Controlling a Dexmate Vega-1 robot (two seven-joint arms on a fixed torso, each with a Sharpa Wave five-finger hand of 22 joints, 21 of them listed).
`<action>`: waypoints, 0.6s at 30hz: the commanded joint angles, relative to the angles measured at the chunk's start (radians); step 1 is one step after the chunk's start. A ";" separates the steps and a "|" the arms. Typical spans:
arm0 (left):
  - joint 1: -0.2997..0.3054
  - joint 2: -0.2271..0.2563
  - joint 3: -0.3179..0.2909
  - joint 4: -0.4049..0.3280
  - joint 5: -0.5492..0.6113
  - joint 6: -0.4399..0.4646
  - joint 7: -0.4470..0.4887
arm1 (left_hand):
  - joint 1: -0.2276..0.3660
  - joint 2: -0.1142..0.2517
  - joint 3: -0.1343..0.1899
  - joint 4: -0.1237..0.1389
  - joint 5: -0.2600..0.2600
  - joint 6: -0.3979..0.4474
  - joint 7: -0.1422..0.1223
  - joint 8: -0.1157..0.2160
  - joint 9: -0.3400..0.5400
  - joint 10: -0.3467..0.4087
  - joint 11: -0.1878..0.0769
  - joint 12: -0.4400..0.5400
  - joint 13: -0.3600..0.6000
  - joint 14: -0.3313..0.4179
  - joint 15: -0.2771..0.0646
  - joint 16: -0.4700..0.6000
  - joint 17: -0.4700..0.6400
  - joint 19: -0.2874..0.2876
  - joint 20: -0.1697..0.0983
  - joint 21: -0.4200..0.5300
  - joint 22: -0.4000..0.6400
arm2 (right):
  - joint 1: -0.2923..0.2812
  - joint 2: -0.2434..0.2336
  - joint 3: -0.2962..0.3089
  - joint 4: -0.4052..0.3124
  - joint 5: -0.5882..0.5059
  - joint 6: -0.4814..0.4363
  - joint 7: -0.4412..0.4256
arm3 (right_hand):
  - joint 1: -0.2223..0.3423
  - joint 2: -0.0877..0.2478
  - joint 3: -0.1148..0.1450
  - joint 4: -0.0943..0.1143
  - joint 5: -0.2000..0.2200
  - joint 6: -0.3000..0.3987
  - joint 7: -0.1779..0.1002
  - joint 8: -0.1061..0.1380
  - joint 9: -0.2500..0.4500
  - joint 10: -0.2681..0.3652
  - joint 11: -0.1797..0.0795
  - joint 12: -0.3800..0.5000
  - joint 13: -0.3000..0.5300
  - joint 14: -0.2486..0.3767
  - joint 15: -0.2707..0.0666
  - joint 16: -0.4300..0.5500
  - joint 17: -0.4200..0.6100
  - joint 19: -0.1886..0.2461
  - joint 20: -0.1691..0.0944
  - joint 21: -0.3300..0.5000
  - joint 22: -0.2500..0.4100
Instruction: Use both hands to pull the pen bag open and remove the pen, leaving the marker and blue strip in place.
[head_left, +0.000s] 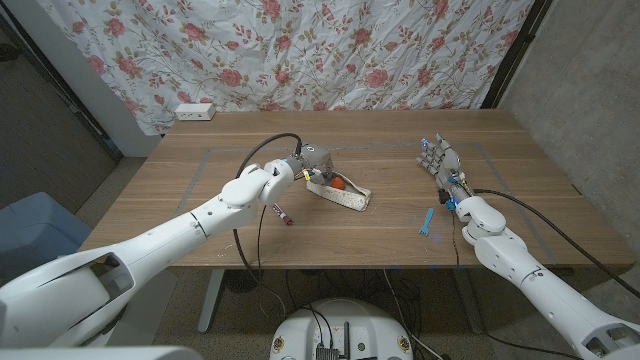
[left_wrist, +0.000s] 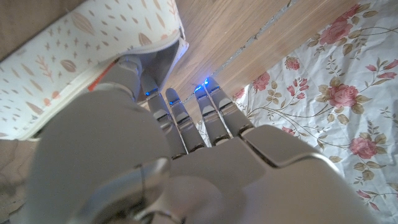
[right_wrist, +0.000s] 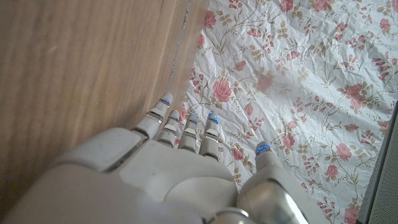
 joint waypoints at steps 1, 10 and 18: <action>-0.013 0.018 -0.013 -0.013 -0.016 -0.033 -0.043 | 0.005 -0.015 -0.008 0.001 0.004 -0.022 0.000 -0.001 0.001 -0.016 0.002 -0.002 0.003 -0.011 -0.157 0.000 0.003 -0.009 -0.003 -0.007 0.001 | 0.007 -0.001 -0.004 0.005 -0.009 0.000 -0.002 | 0.004 0.028 0.001 -0.007 -0.002 0.009 0.000 -0.006 0.003 0.005 0.007 0.000 0.002 0.005 0.005 0.006 0.004 -0.001 0.001 0.004 0.003; -0.023 0.019 -0.013 -0.008 -0.025 -0.052 -0.080 | 0.004 -0.021 -0.016 0.003 0.005 -0.046 0.005 0.001 0.000 -0.038 0.003 -0.004 0.003 -0.025 -0.154 0.000 0.003 -0.016 -0.002 -0.008 0.001 | 0.006 -0.011 -0.004 -0.003 -0.021 0.000 -0.009 | 0.004 0.028 0.001 -0.007 -0.002 0.009 0.000 -0.006 0.003 0.004 0.008 0.000 0.002 0.004 0.003 0.005 0.004 -0.001 0.000 0.003 0.003; -0.024 0.014 -0.012 0.005 -0.026 -0.060 -0.083 | 0.003 -0.023 -0.020 0.004 0.005 -0.057 0.003 0.003 0.001 -0.046 0.003 -0.003 0.003 -0.034 -0.154 0.000 0.003 -0.020 -0.003 -0.008 0.001 | 0.004 -0.016 -0.004 -0.006 -0.026 -0.001 -0.012 | 0.005 0.028 0.002 -0.008 -0.002 0.008 -0.002 -0.006 0.003 0.004 0.008 0.000 0.002 0.005 0.005 0.006 0.004 -0.001 0.001 0.003 0.003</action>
